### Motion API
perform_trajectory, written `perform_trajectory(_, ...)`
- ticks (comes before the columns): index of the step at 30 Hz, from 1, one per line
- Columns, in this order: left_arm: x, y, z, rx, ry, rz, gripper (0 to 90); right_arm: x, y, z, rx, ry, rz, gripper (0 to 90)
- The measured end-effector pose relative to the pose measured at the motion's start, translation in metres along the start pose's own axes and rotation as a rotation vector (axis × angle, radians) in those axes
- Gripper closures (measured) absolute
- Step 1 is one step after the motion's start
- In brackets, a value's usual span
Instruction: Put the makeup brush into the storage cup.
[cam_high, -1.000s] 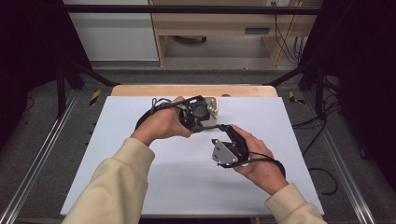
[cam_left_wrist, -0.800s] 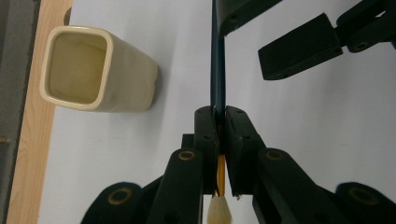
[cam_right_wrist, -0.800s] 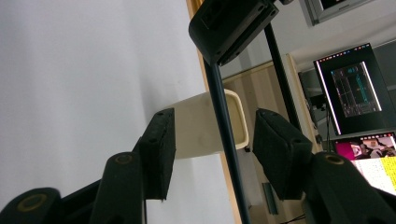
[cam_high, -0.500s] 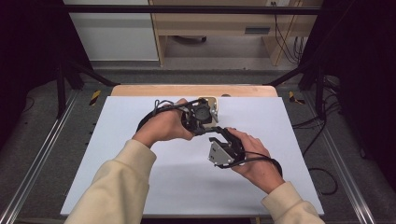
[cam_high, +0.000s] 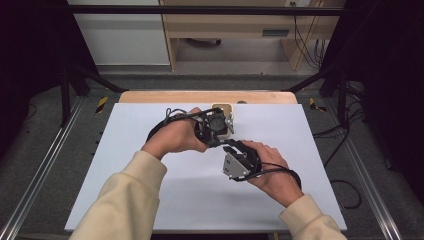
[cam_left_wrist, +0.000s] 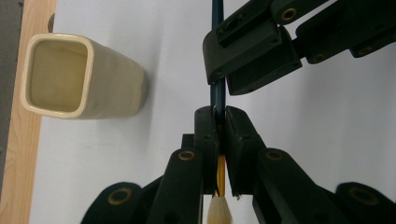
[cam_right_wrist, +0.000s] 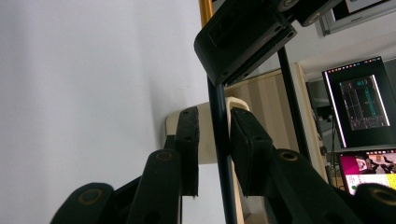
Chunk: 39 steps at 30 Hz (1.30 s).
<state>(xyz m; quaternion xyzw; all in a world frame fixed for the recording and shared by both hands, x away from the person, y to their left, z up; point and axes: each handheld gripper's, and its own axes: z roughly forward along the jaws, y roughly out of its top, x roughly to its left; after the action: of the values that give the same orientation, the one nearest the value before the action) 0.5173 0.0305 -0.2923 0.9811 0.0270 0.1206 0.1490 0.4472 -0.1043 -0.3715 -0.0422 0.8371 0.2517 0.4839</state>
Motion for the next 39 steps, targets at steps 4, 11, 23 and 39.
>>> perform_trajectory(4,-0.001,-0.001,0.001,0.004,0.000,0.000,83.5,0.000,0.001,0.000,-0.002,0.010,-0.001,75.7)
perform_trajectory(11,-0.002,-0.002,0.004,0.004,-0.009,0.004,83.5,0.001,0.001,-0.001,-0.006,0.032,-0.005,82.1)
perform_trajectory(23,-0.005,-0.007,0.007,-0.015,-0.016,0.012,71.2,0.006,0.002,0.002,-0.010,0.087,-0.072,83.3)
perform_trajectory(39,0.003,-0.029,-0.006,-0.070,0.102,-0.059,46.4,0.015,-0.024,0.005,0.036,0.103,-0.037,83.2)
